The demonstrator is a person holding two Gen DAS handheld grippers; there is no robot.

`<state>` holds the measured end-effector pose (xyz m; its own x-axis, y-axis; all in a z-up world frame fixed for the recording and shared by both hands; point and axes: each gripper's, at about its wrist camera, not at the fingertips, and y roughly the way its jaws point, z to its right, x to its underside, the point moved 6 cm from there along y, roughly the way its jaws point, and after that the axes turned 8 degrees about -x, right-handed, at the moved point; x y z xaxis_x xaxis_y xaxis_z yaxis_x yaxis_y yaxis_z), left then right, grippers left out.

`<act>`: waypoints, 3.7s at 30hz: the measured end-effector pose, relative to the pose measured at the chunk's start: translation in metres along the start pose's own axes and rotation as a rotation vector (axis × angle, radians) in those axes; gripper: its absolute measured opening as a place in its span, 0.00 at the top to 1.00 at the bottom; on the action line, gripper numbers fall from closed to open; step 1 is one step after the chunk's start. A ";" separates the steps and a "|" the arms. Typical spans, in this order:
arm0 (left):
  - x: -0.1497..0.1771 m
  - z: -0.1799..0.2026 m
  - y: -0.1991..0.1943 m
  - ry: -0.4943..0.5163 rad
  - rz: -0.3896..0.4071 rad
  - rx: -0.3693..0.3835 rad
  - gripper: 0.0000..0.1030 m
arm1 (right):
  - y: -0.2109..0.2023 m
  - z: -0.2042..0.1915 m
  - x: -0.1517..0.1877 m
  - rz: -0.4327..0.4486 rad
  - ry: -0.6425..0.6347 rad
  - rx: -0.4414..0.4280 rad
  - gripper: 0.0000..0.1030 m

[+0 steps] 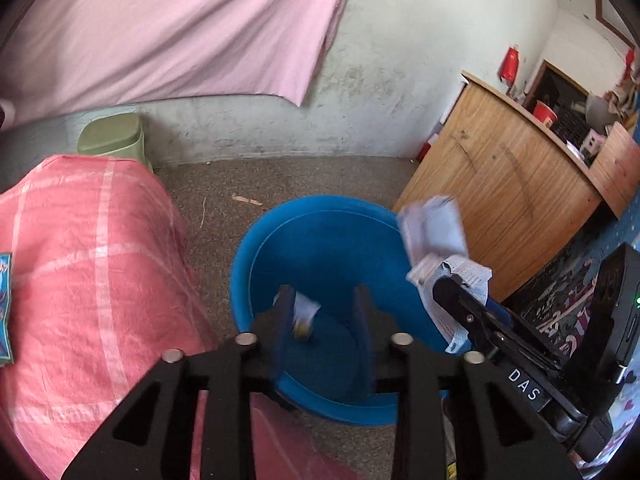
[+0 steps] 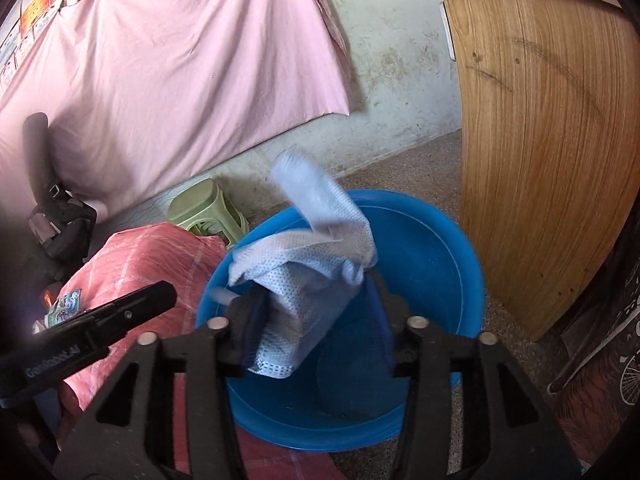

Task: Collect trash
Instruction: 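Open both tools over the blue bucket, dropping the mask and wrapper, then move both tools back over the table toward the remaining trash, then grasp the white needle-roller box with the right tool while the left tool grasps the white plastic piece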

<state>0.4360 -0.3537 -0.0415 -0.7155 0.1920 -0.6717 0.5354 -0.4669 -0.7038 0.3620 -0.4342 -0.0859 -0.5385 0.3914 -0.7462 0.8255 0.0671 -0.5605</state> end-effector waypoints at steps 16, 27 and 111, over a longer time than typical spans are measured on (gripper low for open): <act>0.016 -0.054 -0.091 -0.050 0.263 -0.132 0.52 | -0.042 -0.049 -0.017 0.189 -0.159 -0.041 0.00; 0.037 -0.139 -0.213 -0.142 0.524 -0.352 0.03 | -0.095 -0.141 -0.018 0.388 -0.268 -0.234 0.00; 0.133 -0.331 -0.194 -0.437 0.116 -0.279 0.91 | 0.028 -0.323 0.130 -0.336 -0.686 -0.476 0.10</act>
<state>0.3856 0.0483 -0.0704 -0.7333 -0.2529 -0.6312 0.6782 -0.2053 -0.7057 0.3701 -0.0844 -0.0828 -0.6206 -0.3416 -0.7058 0.5068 0.5121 -0.6935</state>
